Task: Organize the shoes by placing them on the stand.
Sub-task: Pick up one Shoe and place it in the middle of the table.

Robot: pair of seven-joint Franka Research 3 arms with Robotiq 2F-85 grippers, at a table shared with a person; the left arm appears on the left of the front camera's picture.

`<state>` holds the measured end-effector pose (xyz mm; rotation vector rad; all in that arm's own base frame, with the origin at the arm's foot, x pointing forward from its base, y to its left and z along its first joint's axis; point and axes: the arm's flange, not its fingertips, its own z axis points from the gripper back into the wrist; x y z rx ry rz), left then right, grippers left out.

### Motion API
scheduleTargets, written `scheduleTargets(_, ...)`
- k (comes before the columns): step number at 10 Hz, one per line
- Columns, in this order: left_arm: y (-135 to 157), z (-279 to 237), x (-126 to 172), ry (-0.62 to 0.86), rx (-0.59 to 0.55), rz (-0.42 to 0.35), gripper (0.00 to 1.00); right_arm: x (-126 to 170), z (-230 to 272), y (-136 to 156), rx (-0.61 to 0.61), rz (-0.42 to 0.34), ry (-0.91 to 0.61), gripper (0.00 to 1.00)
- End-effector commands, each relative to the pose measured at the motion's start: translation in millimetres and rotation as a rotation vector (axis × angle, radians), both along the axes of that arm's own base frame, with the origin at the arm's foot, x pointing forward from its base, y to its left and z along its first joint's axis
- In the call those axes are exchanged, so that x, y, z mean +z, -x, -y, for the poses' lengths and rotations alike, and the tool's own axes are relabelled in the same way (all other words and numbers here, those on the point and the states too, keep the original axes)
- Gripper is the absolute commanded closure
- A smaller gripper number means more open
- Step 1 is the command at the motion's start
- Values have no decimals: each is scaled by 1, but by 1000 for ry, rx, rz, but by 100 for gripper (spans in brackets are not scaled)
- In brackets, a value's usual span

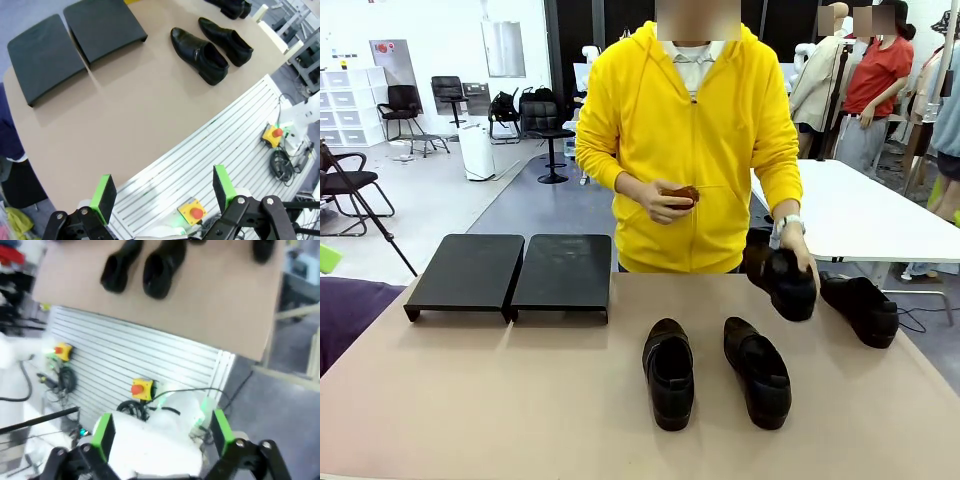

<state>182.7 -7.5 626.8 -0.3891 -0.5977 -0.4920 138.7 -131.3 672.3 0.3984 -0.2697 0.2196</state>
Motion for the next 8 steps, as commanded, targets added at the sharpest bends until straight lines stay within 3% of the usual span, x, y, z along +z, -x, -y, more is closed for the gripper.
scheduleTargets(1,0,0,0,11,-22,2,0,9,23,4,4,-13,-36,0)
scheduleTargets(2,0,0,0,11,-22,2,0,11,28,11,-1,24,-84,0)
scheduleTargets(5,0,0,0,11,-22,2,0,6,-7,-7,-73,70,3,0)
scheduleTargets(8,0,0,0,11,-22,2,0,-25,-122,-63,102,73,67,0)
